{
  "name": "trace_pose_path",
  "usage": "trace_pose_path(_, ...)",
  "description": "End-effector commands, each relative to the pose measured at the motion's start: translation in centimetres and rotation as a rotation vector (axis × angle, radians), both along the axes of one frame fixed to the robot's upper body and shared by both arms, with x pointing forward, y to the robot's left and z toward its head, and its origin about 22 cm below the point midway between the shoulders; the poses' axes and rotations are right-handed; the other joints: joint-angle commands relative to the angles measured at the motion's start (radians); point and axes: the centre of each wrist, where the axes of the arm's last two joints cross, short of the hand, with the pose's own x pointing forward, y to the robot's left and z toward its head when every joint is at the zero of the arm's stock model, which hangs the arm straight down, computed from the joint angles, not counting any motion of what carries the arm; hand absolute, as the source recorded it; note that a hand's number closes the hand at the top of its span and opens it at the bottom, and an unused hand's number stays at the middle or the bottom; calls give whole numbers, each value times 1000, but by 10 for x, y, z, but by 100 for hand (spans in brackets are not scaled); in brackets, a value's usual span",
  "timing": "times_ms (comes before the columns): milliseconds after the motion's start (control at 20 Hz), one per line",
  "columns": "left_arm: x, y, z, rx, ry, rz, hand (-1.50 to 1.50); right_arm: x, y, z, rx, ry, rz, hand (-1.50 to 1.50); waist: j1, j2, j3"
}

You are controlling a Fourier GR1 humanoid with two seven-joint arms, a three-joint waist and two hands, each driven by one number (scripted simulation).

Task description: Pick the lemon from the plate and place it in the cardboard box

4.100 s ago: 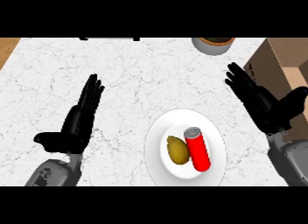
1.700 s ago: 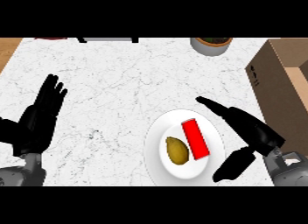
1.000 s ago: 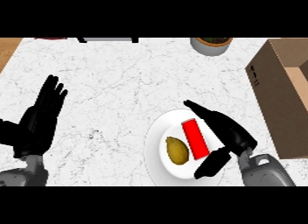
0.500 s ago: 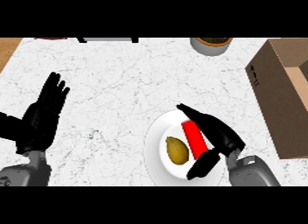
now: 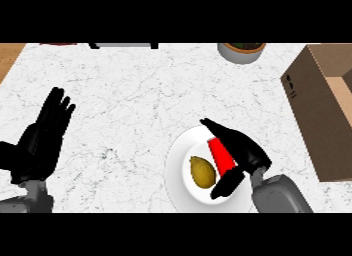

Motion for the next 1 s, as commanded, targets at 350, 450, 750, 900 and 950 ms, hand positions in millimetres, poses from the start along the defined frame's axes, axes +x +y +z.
trace_pose_path(350,13,-4,-2,12,-4,14,0,2,16,-15,-12,34,25,-150,-2,0,0)
trace_pose_path(450,0,-2,-15,13,8,3,0,3,14,-23,-6,26,32,-150,0,0,0)
trace_pose_path(750,8,-13,9,18,-2,-4,0,0,13,-33,-17,31,34,-150,-1,0,0)
trace_pose_path(900,17,1,2,-9,-2,8,0,-8,19,-40,-17,37,18,-150,-2,0,0)
trace_pose_path(950,20,-14,7,6,8,-5,0,-8,22,-44,-26,37,21,-150,-2,0,0)
